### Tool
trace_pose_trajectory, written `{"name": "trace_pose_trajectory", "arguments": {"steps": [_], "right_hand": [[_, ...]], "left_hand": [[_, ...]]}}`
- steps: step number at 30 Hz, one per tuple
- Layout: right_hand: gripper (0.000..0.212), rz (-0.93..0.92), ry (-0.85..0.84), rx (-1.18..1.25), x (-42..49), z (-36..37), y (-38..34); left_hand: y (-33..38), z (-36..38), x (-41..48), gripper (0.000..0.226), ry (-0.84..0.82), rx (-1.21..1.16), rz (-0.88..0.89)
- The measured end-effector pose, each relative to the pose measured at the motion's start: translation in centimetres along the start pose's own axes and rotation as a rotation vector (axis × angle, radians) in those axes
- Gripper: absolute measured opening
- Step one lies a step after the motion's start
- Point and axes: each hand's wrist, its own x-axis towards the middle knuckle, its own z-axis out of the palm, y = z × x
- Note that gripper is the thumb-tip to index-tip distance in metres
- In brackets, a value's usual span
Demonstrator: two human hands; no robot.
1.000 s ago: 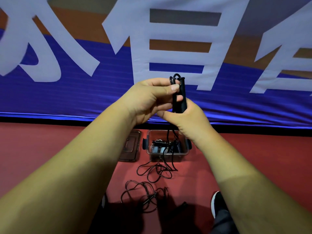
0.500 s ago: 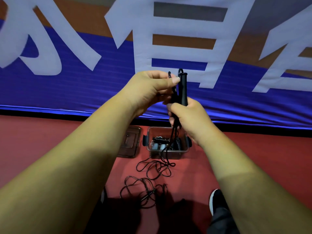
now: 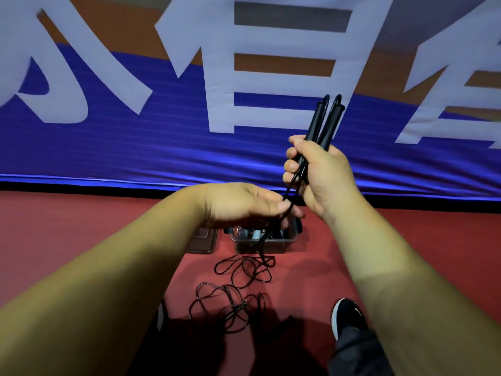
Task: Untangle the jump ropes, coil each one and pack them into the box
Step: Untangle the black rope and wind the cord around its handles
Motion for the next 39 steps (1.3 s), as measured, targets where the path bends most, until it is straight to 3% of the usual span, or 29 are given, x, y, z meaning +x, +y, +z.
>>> {"name": "trace_pose_trajectory", "arguments": {"steps": [5,9,13,17,20,23,25,28,31,35,37,39], "right_hand": [[0.016,-0.071,0.015,-0.170,-0.2,-0.7,-0.5],[0.019,-0.084,-0.078,-0.331,-0.5,-1.6,-1.1],[0.020,-0.033,-0.192,-0.478,-1.0,-2.7,-1.6],[0.022,0.014,-0.224,-0.524,-1.1,-3.3,-1.4],[0.032,0.053,-0.265,-0.518,-1.2,-3.4,-1.0],[0.033,0.115,-0.366,-0.555,-1.5,-3.3,-0.4],[0.025,0.156,-0.432,-0.598,-1.8,-3.2,0.2],[0.034,0.258,-0.548,-0.636,-2.0,-3.3,0.9],[0.029,0.381,-0.685,-0.708,-2.6,-3.0,0.8],[0.042,0.593,-0.760,-0.725,-3.2,-2.9,1.4],[0.045,0.673,-0.782,-0.828,-3.3,-2.8,1.9],[0.040,0.741,-0.794,-0.938,-3.4,-2.8,2.2]], "left_hand": [[0.2,0.1,0.1,0.027,0.018,0.221,-0.062],[0.5,-0.5,0.5,0.029,0.196,0.275,-0.166],[1.3,-1.4,0.4,0.026,0.440,0.287,-0.166],[2.1,-2.7,0.0,0.015,0.478,0.076,-0.141],[2.7,-3.2,0.4,0.032,0.514,-0.202,-0.102],[3.1,-3.3,0.9,0.053,0.568,-0.266,-0.024],[3.1,-3.2,1.0,0.073,0.535,-0.245,0.004],[2.4,-3.3,1.6,0.096,0.493,-0.277,0.058],[2.3,-3.5,1.5,0.098,0.395,-0.403,0.086],[2.8,-3.2,1.4,0.073,0.218,-0.187,0.003],[3.1,-2.1,1.7,0.050,0.211,0.039,-0.072],[3.5,-1.2,1.8,0.047,0.229,0.389,-0.106]]}}
